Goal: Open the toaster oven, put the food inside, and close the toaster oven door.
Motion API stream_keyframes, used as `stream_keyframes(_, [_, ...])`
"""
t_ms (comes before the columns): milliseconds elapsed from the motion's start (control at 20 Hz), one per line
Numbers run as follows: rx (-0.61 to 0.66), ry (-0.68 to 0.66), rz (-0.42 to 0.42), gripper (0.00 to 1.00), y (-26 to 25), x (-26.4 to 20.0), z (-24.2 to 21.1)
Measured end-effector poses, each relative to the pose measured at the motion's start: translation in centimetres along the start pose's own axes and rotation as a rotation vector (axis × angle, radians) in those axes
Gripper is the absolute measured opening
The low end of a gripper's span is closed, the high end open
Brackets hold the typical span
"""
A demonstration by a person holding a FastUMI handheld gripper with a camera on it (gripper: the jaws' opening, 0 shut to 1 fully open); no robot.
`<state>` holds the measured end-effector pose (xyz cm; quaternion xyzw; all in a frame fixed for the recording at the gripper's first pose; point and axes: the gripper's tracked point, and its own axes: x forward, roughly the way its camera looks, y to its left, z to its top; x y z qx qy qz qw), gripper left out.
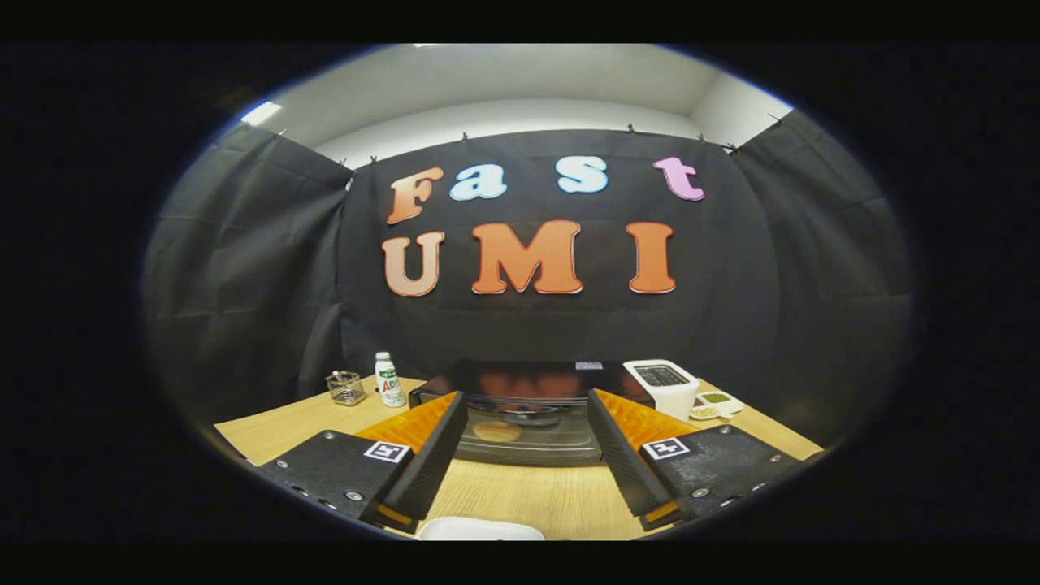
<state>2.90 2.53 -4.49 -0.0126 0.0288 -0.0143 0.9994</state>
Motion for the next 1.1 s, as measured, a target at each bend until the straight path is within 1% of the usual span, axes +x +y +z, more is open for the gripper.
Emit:
stream_keyframes(250, [-0.009,-0.019,-0.003,0.92,-0.3,-2.7,1.1])
stream_keyframes(500, [-0.008,-0.031,0.015,0.94,0.0,-5.3,2.0])
stream_keyframes(600, [-0.006,-0.041,0.006,0.94,-0.4,-6.1,2.4])
stream_keyframes(900, [0.050,-0.052,0.012,0.94,-0.2,-7.5,2.7])
stream_keyframes(1100, [0.054,-0.071,0.005,0.94,0.4,-8.3,3.2])
